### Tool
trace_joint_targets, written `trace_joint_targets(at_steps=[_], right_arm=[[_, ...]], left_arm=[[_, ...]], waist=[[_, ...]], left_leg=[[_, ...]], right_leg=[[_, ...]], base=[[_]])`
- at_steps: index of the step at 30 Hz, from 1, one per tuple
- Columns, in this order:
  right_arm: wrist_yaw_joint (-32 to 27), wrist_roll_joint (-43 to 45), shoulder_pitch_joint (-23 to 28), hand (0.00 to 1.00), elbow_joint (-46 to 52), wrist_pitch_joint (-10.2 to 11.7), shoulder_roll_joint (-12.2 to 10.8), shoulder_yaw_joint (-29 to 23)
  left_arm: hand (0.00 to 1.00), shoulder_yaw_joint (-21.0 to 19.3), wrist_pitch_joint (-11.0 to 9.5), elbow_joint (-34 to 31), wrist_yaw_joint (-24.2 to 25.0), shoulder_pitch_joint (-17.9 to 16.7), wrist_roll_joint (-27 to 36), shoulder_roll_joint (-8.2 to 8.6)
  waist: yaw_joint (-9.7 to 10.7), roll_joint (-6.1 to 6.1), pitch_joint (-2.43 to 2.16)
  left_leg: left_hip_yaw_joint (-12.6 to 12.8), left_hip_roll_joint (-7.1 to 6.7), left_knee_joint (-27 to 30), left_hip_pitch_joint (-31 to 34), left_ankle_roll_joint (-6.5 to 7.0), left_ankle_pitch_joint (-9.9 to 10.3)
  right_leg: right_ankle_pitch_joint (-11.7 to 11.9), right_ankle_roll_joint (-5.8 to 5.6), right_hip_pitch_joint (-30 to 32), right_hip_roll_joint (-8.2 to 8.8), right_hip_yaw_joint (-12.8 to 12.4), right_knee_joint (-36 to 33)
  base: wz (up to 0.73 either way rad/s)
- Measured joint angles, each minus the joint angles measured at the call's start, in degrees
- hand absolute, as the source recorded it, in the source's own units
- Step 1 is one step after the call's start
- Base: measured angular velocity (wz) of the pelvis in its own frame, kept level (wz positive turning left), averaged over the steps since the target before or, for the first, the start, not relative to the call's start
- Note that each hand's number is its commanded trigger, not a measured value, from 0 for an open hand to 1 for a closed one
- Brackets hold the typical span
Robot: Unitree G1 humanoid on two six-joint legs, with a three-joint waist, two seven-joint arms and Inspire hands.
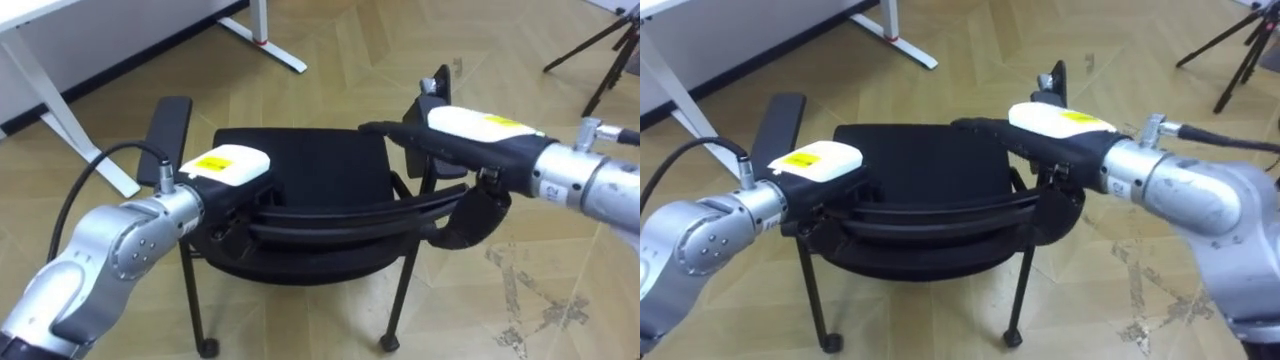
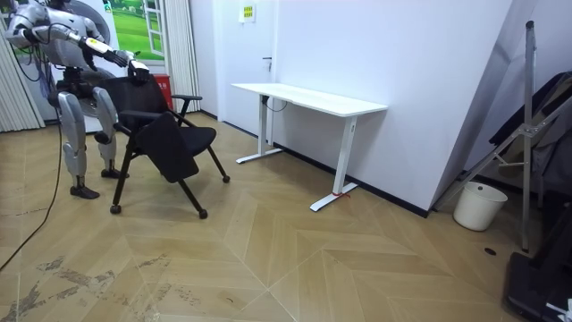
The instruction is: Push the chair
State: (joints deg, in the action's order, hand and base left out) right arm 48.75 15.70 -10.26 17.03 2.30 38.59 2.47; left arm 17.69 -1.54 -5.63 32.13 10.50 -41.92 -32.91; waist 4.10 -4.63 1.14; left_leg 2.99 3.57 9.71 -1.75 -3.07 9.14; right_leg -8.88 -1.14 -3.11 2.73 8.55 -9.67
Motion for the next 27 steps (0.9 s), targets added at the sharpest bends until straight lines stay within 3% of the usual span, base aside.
trace_joint_targets(at_steps=[10,15,22,27], right_arm=[[5.5,1.0,0.0,0.00,1.9,-1.1,-1.7,-0.1],[4.0,7.6,1.0,0.00,2.8,-1.2,-4.8,-0.1],[-2.7,22.4,4.4,0.00,2.9,-1.1,-12.0,1.4],[-10.7,32.8,6.8,0.00,2.0,-1.3,-15.7,4.9]], left_arm=[[1.00,-0.2,0.6,-0.2,0.3,0.0,-1.5,0.86],[1.00,-0.2,0.7,-0.6,0.0,0.0,-1.6,1.58],[1.00,0.3,0.4,-0.5,-0.7,0.0,-2.8,3.71],[1.00,0.5,0.8,-0.5,-1.8,-1.1,-4.0,5.58]], waist=[[0.1,0.21,0.14],[0.0,0.93,0.62],[-1.3,1.76,0.63],[-1.4,3.64,0.47]], left_leg=[[0.1,-0.09,0.0,0.0,0.02,0.0],[0.0,-0.28,0.0,0.3,0.30,0.2],[-0.1,-0.36,0.0,0.2,0.32,0.2],[-0.1,-0.37,0.0,0.2,0.35,0.2]], right_leg=[[0.0,0.00,0.0,0.05,-0.1,0.1],[-0.2,-0.16,0.1,0.16,0.0,0.2],[-0.3,-0.18,-0.1,0.22,0.1,0.0],[-0.3,-0.19,-0.3,0.24,0.3,0.0]], base=[[0.00],[0.01],[0.00],[0.01]])
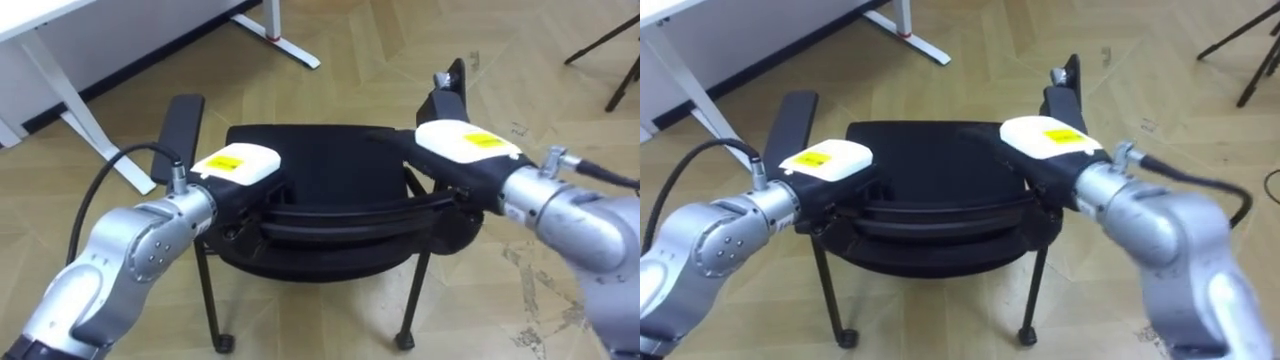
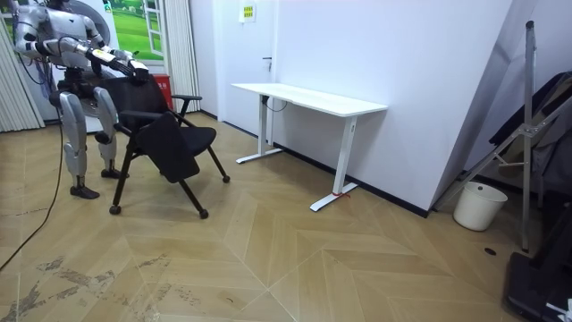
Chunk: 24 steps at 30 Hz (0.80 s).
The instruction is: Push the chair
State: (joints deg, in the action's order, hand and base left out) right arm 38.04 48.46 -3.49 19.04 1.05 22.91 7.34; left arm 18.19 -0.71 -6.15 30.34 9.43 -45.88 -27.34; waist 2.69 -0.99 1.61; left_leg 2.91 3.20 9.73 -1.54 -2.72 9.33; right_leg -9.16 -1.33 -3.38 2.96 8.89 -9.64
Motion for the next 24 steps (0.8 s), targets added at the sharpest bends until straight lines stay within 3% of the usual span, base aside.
trace_joint_targets(at_steps=[4,6,9,24], right_arm=[[-5.0,5.4,0.4,0.00,-3.4,-1.7,-0.2,5.6],[-7.4,9.1,0.4,0.00,-7.0,-2.0,-1.3,8.5],[-9.7,13.2,0.4,0.00,-10.3,-2.5,-1.4,11.5],[-21.2,16.9,0.2,0.00,-16.1,-3.0,-2.4,14.0]], left_arm=[[1.00,1.6,1.2,0.1,-1.0,0.0,-0.1,1.21],[1.00,2.3,1.4,0.1,-1.1,-0.3,-1.1,2.69],[1.00,2.7,1.5,0.1,-1.1,-0.2,-1.5,3.85],[1.00,2.8,1.6,0.1,-0.7,0.2,-2.0,3.56]], waist=[[-0.3,1.50,-0.07],[-0.9,2.20,-0.42],[-1.4,2.35,-0.47],[-1.1,1.91,-0.47]], left_leg=[[0.0,0.01,0.0,0.0,0.00,0.0],[0.0,0.01,0.0,0.1,0.00,0.0],[0.0,0.03,0.1,0.3,0.00,0.0],[-0.6,0.05,1.1,1.2,0.01,0.0]], right_leg=[[0.0,0.00,0.0,0.01,0.1,0.0],[0.0,0.00,0.1,0.02,0.0,0.0],[0.0,0.00,0.3,0.02,0.0,0.0],[0.0,0.01,0.2,0.00,0.7,-0.1]], base=[[0.00],[0.00],[0.00],[0.02]])
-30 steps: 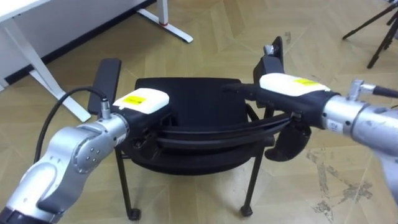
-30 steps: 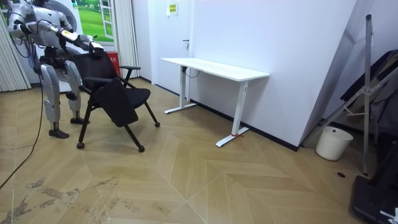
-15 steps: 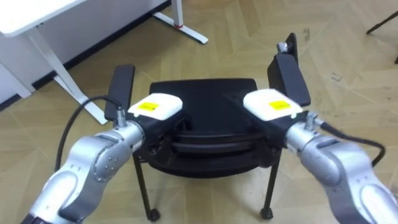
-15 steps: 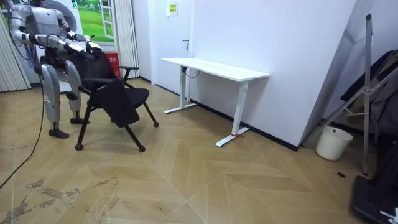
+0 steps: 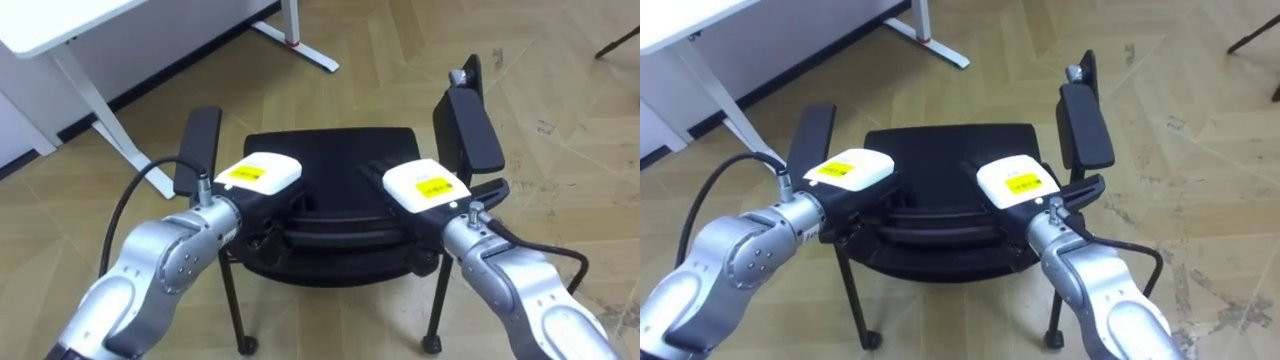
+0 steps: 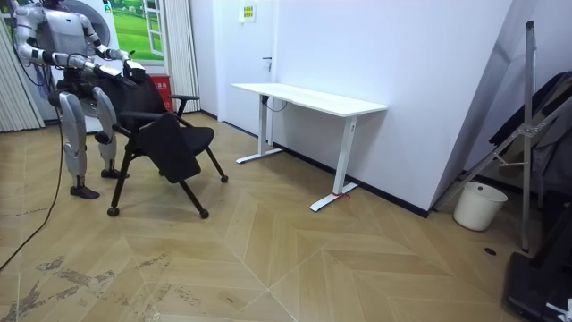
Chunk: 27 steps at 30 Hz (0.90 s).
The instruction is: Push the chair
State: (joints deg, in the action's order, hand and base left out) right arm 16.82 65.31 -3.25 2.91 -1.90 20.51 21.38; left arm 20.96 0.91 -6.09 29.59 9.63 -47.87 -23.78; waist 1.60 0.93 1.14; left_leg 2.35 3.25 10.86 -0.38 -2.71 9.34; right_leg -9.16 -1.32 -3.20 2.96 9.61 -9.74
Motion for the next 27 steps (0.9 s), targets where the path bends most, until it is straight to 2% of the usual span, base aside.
trace_joint_targets(at_steps=[2,3,4,5,11,12,17,20,27], right_arm=[[-2.4,0.3,0.0,0.00,-1.2,0.4,0.0,0.0],[-4.1,0.6,0.0,0.39,-2.1,0.8,0.0,0.0],[-4.8,0.7,0.0,0.61,-2.2,1.0,0.0,0.0],[-6.1,0.8,0.0,1.00,-2.8,1.3,0.1,0.0],[-12.2,0.8,-0.1,1.00,-5.8,4.1,0.3,0.0],[-13.2,0.6,-0.2,1.00,-6.5,5.2,0.7,0.0],[-16.5,0.5,-0.2,1.00,-7.0,7.6,2.8,0.1],[-18.5,0.5,-0.2,1.00,-7.4,8.0,3.2,0.4],[-22.6,2.1,-0.2,1.00,-8.4,8.2,3.3,1.1]], left_arm=[[1.00,0.1,0.0,0.0,0.7,0.6,0.0,-0.10],[1.00,0.1,0.0,0.0,0.9,0.8,0.0,-0.18],[1.00,0.1,-0.1,0.0,0.9,0.9,0.0,-0.19],[1.00,0.1,-0.1,0.0,0.9,1.0,0.0,-0.26],[1.00,0.1,-0.2,0.0,0.9,1.5,0.0,-1.04],[1.00,0.1,-0.2,0.0,0.9,1.5,0.0,-1.24],[1.00,0.4,-0.6,0.0,0.9,2.2,0.0,-1.86],[1.00,1.1,-0.7,0.0,0.9,3.0,0.0,-2.60],[1.00,1.3,-0.9,0.0,0.9,3.5,0.0,-2.95]], waist=[[0.1,0.02,0.02],[0.1,0.04,0.03],[0.1,0.07,0.04],[0.2,0.10,0.06],[0.3,0.58,0.37],[0.3,0.68,0.42],[0.1,1.27,0.79],[0.0,1.44,0.89],[0.0,1.57,0.83]], left_leg=[[-0.2,0.00,0.2,0.3,0.01,0.0],[-0.3,0.00,0.7,0.7,0.09,0.1],[-0.3,0.00,0.8,0.9,0.12,0.1],[-0.3,0.02,0.9,1.0,0.14,0.1],[-0.2,0.08,0.9,1.1,0.15,0.1],[-0.2,0.08,0.9,1.1,0.15,0.1],[-0.1,0.07,0.9,1.2,0.17,0.2],[-0.1,0.07,0.9,1.4,0.17,0.2],[-0.1,0.04,1.4,1.9,0.17,0.2]], right_leg=[[0.0,0.01,0.0,-0.01,0.3,0.1],[0.0,0.02,0.1,0.00,0.5,0.1],[0.0,0.02,0.1,0.00,0.6,0.1],[0.0,0.03,0.1,0.01,1.0,0.2],[0.1,0.09,0.1,0.05,1.7,0.2],[0.1,0.09,0.1,0.06,1.7,0.2],[0.1,0.09,0.2,0.09,1.8,0.2],[0.1,0.08,0.2,0.09,1.9,0.2],[0.1,0.08,0.3,0.13,2.2,0.2]], base=[[0.08],[0.09],[0.08],[0.05],[0.02],[0.00],[0.00],[0.00],[0.02]])
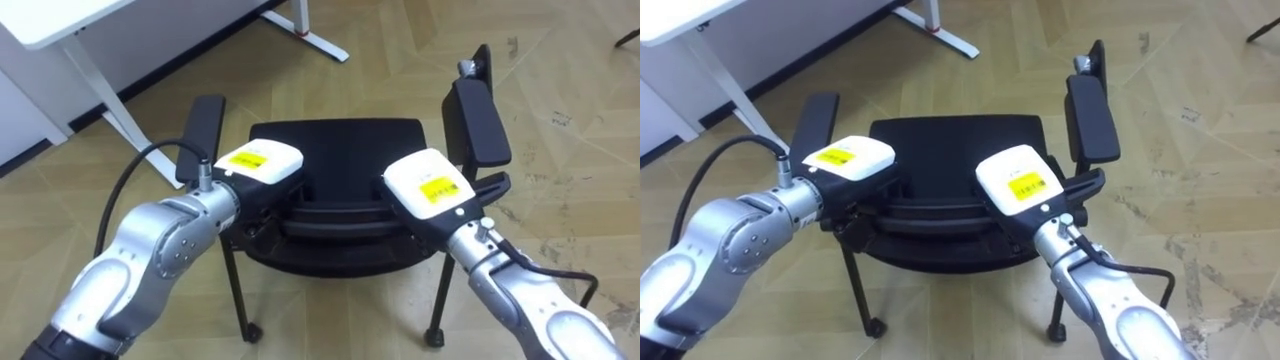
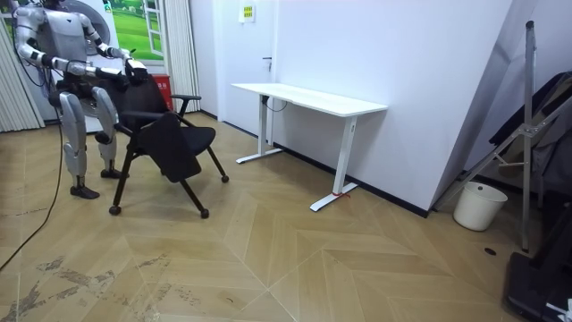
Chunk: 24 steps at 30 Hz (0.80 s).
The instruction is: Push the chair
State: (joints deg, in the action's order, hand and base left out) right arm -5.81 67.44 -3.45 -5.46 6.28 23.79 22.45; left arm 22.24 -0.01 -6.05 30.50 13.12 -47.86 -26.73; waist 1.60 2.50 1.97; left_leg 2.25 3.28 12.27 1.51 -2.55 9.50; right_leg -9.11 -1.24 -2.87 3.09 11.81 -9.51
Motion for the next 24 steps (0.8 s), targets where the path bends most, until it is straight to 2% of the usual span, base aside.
trace_joint_targets(at_steps=[14,17,19,21,22,24], right_arm=[[-2.8,0.1,-0.3,1.00,-0.9,-0.1,1.1,1.6],[-3.4,-0.1,-0.9,1.00,-2.3,0.0,1.2,2.2],[-4.0,-0.8,-1.9,1.00,-4.3,0.1,1.2,3.3],[-4.0,-1.7,-2.2,1.00,-5.0,0.2,1.1,3.5],[-4.0,-1.9,-2.4,1.00,-5.5,0.2,1.0,3.5],[-4.0,-2.2,-2.6,1.00,-6.6,0.6,0.5,3.5]], left_arm=[[1.00,0.4,-0.2,0.1,-0.2,0.0,-0.3,-0.49],[1.00,0.5,-0.1,0.4,-0.3,0.0,-0.3,-0.43],[1.00,0.5,-0.1,1.7,-0.7,0.0,-0.3,-0.04],[1.00,0.5,-0.2,2.8,-0.9,0.1,-1.4,1.23],[1.00,0.5,-0.5,3.5,-1.0,0.4,-1.8,1.54],[1.00,0.5,-1.3,4.8,-1.2,0.9,-1.8,1.71]], waist=[[-0.4,0.13,-0.14],[-0.2,0.06,-0.17],[-0.1,-0.22,-0.31],[0.0,-0.36,-0.33],[-0.2,-0.63,-0.31],[-0.3,-1.17,-0.43]], left_leg=[[0.7,0.05,0.6,0.0,0.00,0.0],[0.7,0.09,0.9,-0.1,0.00,0.0],[0.7,0.13,2.2,0.0,-0.03,0.0],[1.1,0.41,4.6,0.7,-0.25,0.4],[2.1,1.01,6.9,1.8,-0.32,0.9],[2.5,1.95,12.1,3.7,-0.65,2.1]], right_leg=[[0.0,0.00,0.0,0.10,0.1,-0.2],[0.0,0.00,-0.2,0.20,0.9,-0.3],[0.0,0.00,-0.7,0.31,1.2,-0.5],[-0.1,0.03,-1.3,0.32,2.3,-0.7],[-0.8,0.39,-0.9,0.24,2.9,-1.8],[-2.9,1.03,-0.7,0.05,3.4,-4.3]], base=[[0.00],[0.00],[0.00],[0.10],[0.13],[0.17]])
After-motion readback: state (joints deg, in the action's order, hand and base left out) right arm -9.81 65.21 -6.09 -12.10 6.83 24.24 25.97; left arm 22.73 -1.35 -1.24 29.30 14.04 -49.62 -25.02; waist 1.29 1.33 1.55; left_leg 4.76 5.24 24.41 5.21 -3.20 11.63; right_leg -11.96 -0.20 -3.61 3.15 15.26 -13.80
